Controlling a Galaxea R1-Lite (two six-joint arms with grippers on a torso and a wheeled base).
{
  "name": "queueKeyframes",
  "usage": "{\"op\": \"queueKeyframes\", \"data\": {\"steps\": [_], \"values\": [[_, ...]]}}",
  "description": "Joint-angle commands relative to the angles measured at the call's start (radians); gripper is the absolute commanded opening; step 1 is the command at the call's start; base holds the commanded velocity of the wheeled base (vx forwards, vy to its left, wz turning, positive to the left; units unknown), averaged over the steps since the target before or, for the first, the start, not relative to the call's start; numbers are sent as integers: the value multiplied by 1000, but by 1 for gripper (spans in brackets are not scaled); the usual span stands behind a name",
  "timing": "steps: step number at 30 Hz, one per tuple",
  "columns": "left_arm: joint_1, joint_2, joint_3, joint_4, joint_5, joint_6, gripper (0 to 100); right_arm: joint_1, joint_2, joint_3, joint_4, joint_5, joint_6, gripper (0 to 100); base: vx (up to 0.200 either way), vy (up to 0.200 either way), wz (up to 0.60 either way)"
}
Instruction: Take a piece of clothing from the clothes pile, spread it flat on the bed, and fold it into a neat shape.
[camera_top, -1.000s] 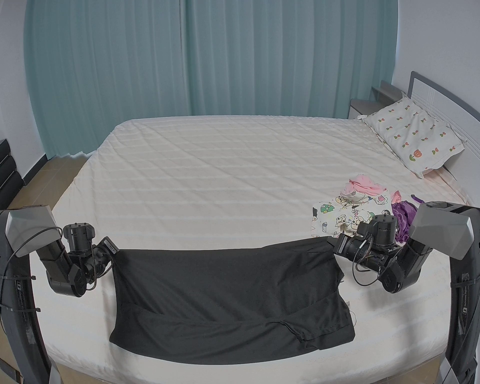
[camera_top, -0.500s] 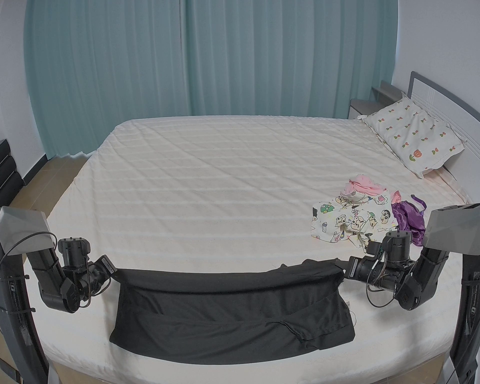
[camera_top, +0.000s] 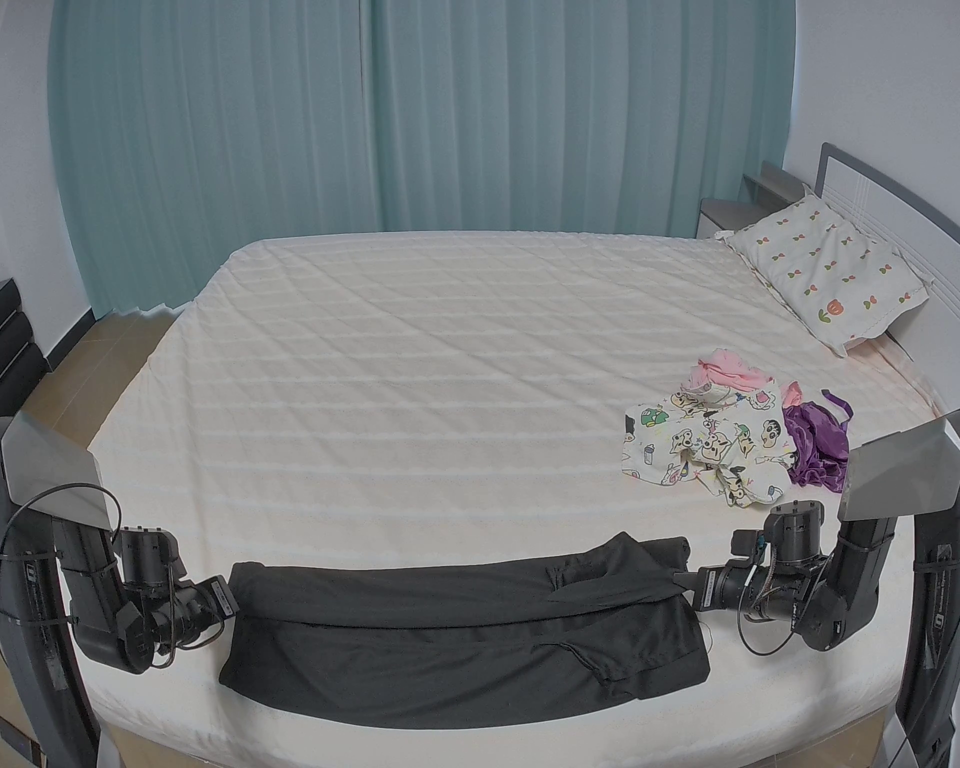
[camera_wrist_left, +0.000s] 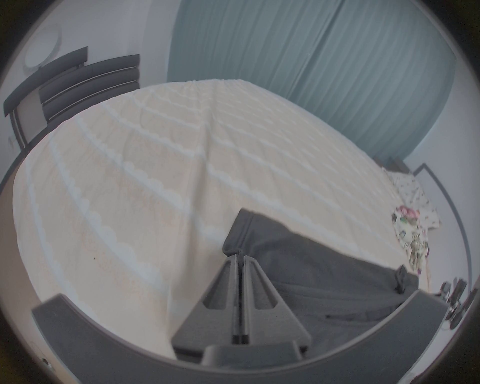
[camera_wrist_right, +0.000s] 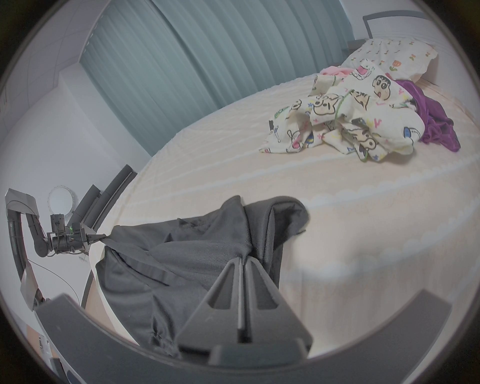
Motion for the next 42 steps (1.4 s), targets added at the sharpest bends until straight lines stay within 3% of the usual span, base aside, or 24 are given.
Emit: {"op": "queueKeyframes", "data": {"steps": [1, 2, 3, 4, 12, 16, 19, 23, 27, 31, 36, 42], "values": [[1, 67, 35, -3, -3, 37, 0, 11, 31, 15, 3, -3, -6, 0, 0, 0, 0], [1, 74, 38, -3, -3, 44, 0, 16, 37, 15, 3, -6, -7, 0, 0, 0, 0], [1, 82, 43, -3, -1, 48, 0, 19, 42, 15, 7, -7, -7, 100, 0, 0, 0], [1, 82, 43, -3, -1, 48, 100, 19, 42, 15, 7, -7, -7, 100, 0, 0, 0], [7, 90, 112, -106, -1, 53, 100, 11, 7, 10, -5, -6, 10, 100, 0, 0, 0], [42, 85, 155, -190, -7, 33, 100, -9, -72, 0, -6, 2, 74, 100, 0, 0, 0], [71, 77, 155, -236, -13, -27, 100, -1, -121, -19, 1, 4, 143, 100, 0, 0, 0], [90, 8, 145, -264, -76, -202, 100, 45, -121, -57, 7, 4, 202, 100, 0, 0, 0], [77, -76, 130, -261, -156, -369, 100, 109, -30, -98, 10, 1, 223, 100, 0, 0, 0], [24, -82, 110, -262, -164, -486, 100, 137, 40, -144, 21, 1, 225, 100, 0, 0, 0], [4, -25, 109, -274, -164, -496, 100, 142, 20, -144, 110, -3, 223, 100, 0, 0, 0], [-13, 11, 104, -281, -156, -489, 100, 131, 14, -138, 115, -15, 211, 100, 0, 0, 0]]}}
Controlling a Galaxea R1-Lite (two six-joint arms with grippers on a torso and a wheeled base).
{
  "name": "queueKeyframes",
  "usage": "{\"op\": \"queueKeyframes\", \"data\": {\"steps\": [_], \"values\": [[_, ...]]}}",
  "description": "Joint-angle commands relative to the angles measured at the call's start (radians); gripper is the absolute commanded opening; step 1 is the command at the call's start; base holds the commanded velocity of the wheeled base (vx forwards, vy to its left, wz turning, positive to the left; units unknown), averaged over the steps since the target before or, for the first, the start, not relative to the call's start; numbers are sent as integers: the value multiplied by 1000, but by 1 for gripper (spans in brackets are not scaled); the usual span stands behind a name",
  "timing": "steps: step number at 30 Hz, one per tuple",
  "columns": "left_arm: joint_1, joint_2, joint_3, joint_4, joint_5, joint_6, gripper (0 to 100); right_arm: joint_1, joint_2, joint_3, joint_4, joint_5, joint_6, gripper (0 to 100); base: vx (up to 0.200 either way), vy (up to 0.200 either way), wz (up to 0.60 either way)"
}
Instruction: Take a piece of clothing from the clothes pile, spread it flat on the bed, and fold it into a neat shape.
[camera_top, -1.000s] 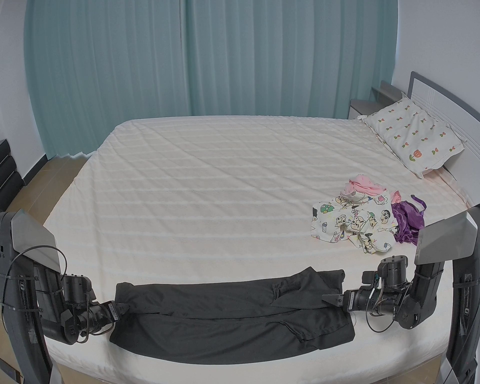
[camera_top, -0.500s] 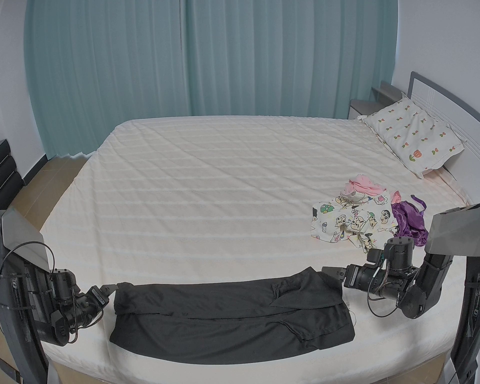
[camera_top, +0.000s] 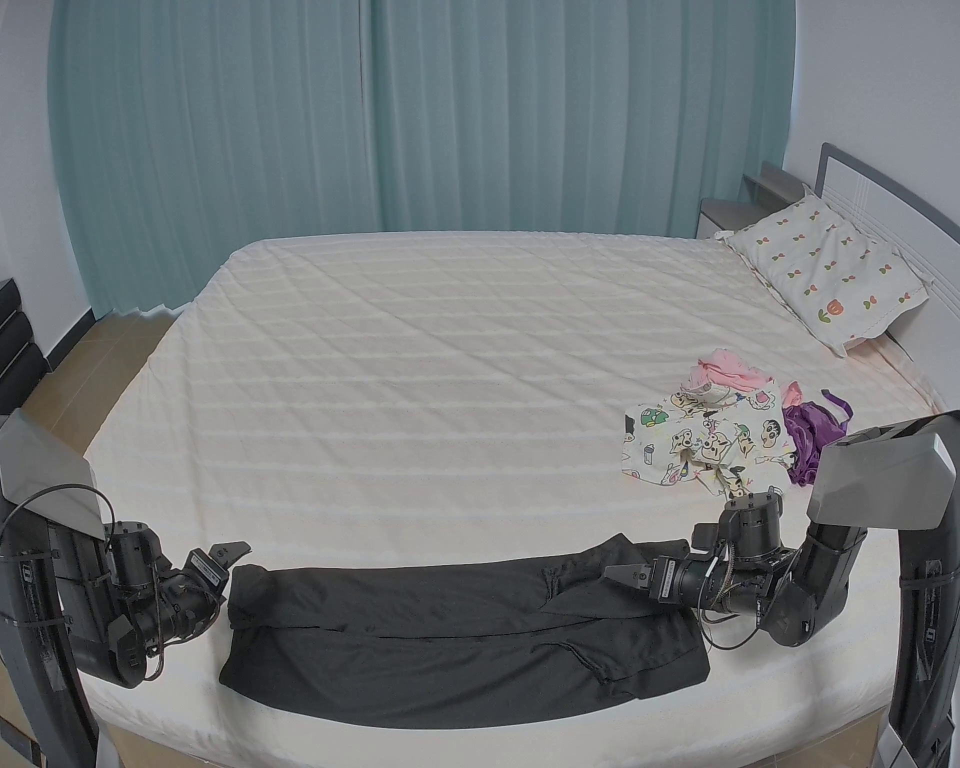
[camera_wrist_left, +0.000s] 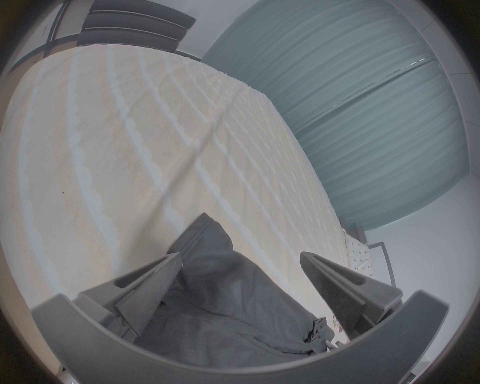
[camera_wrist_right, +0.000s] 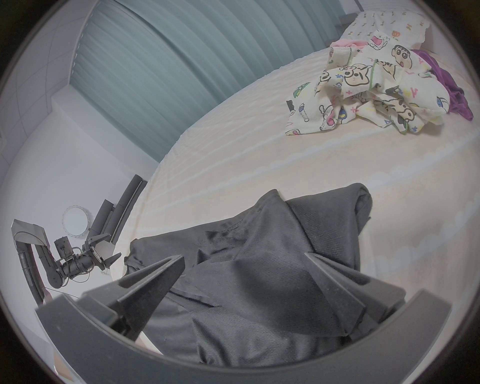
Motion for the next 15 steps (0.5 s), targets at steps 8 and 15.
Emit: {"op": "queueKeyframes", "data": {"steps": [8, 15], "values": [[-27, 39, 3, -18, 12, 4, 100, -7, 11, -1, -2, -54, -10, 100, 0, 0, 0], [-27, 39, -3, -18, 12, 5, 100, -1, 26, -1, 4, -54, -41, 100, 0, 0, 0]]}}
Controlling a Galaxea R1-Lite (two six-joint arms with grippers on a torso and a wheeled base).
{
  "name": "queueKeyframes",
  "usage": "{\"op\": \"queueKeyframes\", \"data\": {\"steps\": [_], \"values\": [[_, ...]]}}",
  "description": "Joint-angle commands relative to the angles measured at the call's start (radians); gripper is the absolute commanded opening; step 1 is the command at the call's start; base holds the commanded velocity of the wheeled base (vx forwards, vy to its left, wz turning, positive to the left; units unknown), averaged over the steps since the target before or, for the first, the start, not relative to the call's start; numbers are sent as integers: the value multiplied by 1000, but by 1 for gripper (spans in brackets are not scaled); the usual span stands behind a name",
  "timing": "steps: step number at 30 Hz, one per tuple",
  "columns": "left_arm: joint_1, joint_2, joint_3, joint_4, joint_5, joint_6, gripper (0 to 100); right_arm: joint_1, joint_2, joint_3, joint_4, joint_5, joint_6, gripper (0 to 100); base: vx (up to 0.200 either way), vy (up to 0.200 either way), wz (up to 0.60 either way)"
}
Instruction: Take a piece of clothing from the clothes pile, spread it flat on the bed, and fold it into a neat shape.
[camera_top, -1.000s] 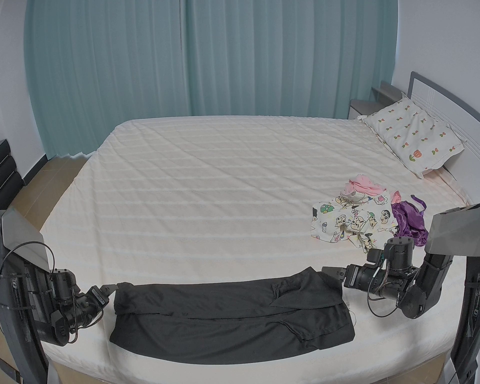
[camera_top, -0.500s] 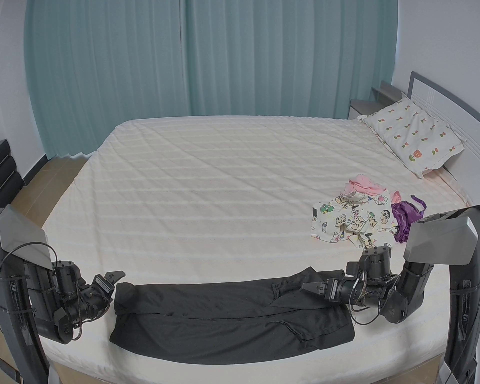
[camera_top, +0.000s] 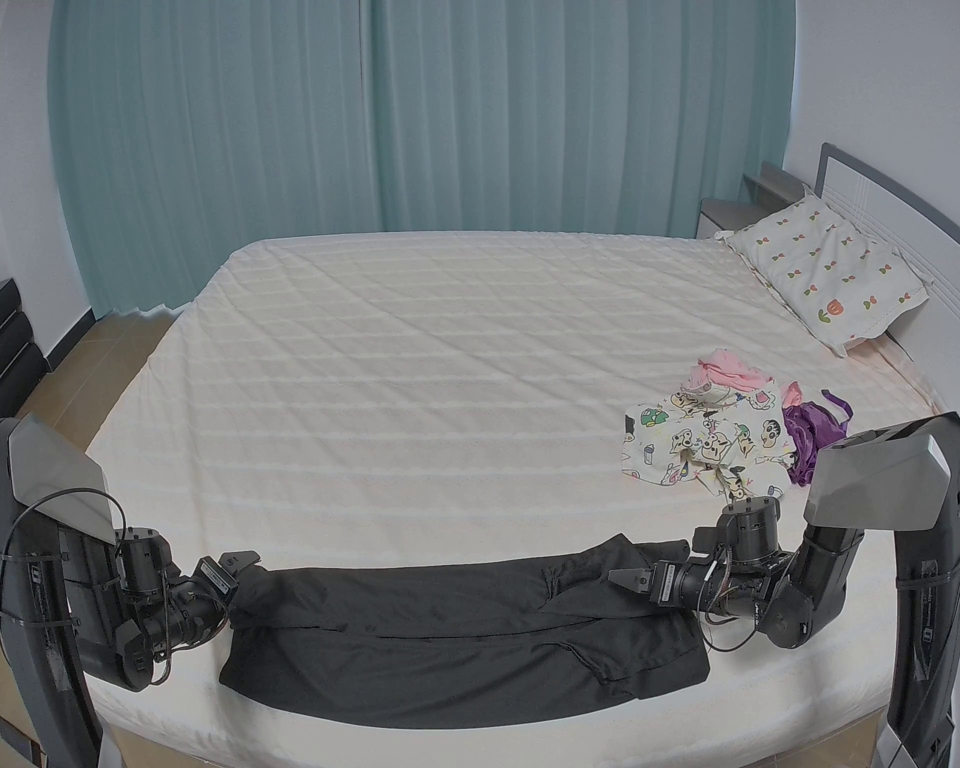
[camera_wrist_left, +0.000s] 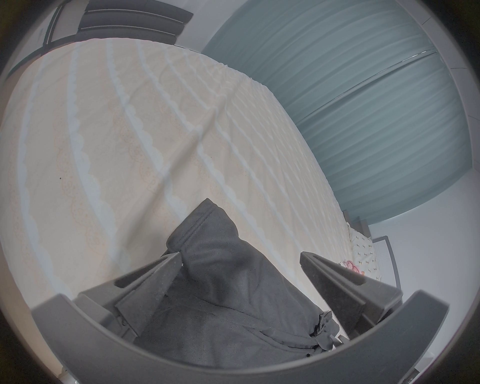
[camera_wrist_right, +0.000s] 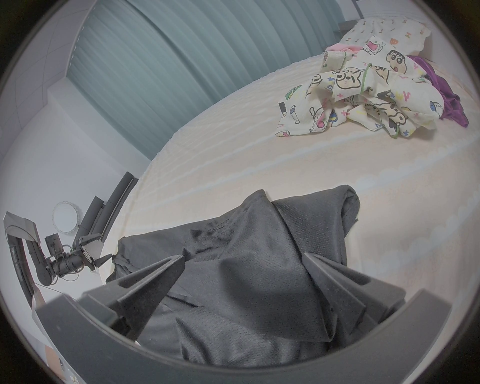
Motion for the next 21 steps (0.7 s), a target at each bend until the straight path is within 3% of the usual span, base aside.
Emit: {"op": "queueKeyframes", "data": {"steps": [1, 2, 3, 21], "values": [[0, 6, -3, -18, -1, 0, 100, 1, 15, -1, 6, 1, -4, 100, 0, 0, 0], [0, 6, -4, -18, -1, 0, 100, 1, 18, -1, 14, 1, -6, 100, 0, 0, 0], [0, 6, -3, -18, -1, 0, 100, 1, 18, 1, 25, 1, -9, 0, 0, 0, 0], [0, 6, 2, -18, 1, 0, 100, -16, -16, 113, -20, -7, -15, 0, 0, 0, 0]]}}
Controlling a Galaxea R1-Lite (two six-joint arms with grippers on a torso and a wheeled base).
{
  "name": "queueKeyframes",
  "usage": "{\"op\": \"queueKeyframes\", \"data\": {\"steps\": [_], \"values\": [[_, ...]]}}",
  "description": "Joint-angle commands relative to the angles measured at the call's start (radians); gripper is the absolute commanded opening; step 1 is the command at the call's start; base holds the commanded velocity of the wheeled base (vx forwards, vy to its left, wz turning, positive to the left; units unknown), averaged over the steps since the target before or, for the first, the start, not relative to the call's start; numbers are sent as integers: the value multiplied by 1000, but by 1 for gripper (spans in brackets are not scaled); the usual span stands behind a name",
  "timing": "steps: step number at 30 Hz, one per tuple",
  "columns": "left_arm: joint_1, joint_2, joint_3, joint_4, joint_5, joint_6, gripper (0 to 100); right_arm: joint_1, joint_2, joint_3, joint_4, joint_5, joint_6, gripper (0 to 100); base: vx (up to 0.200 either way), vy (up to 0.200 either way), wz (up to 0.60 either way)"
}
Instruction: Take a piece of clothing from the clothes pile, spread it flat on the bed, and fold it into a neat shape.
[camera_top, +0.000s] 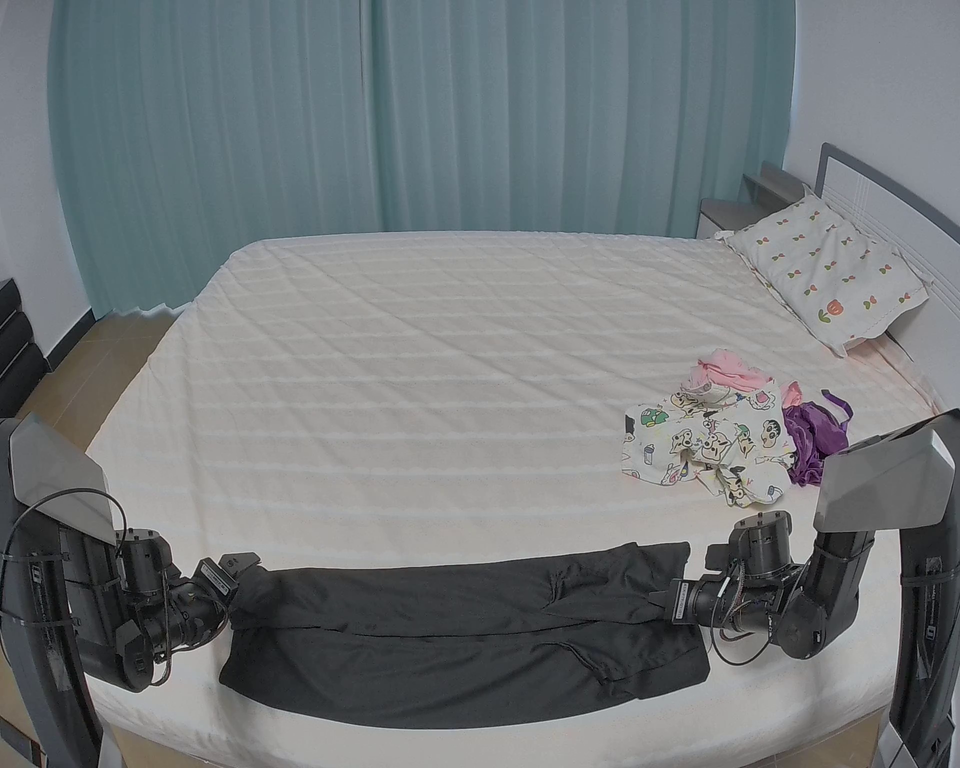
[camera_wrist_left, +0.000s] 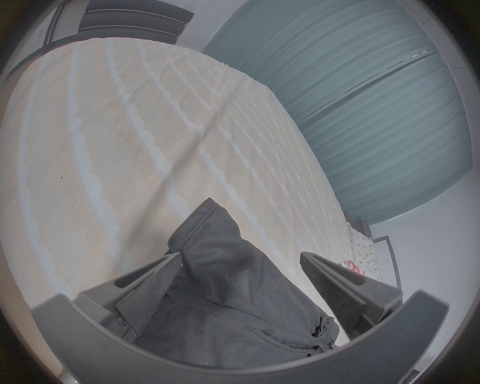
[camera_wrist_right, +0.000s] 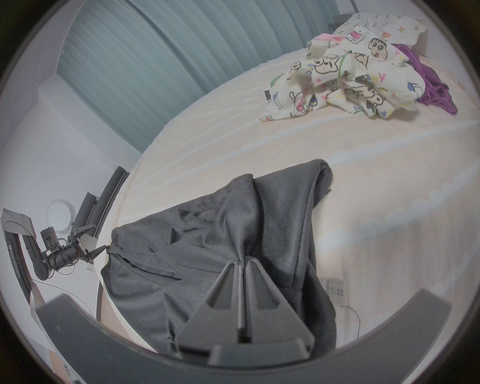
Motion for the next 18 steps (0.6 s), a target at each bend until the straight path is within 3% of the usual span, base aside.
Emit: {"op": "queueKeyframes", "data": {"steps": [1, 2, 3, 12, 14, 16, 18], "values": [[0, 2, 0, -18, 0, 0, 100, 5, -5, 20, -15, 0, 0, 0, 0, 0, 0], [0, 2, 0, -18, 0, -2, 100, 5, -5, 23, -18, 0, 0, 0, 0, 0, 0], [0, 2, 0, -18, 0, -2, 100, 5, -5, 25, -18, 0, 0, 100, 0, 0, 0], [5, -6, -17, -18, 5, -3, 100, 2, -25, 37, -75, 0, 11, 100, 0, 0, 0], [0, -10, -20, -18, 28, 2, 100, -1, -31, 36, -95, 0, 17, 100, 0, 0, 0], [-5, -15, -37, -16, 146, 74, 100, -2, -45, 34, -116, -1, 48, 100, 0, 0, 0], [-5, -9, -54, -12, 166, 118, 100, -2, -47, 31, -118, -4, 65, 100, 0, 0, 0]]}}
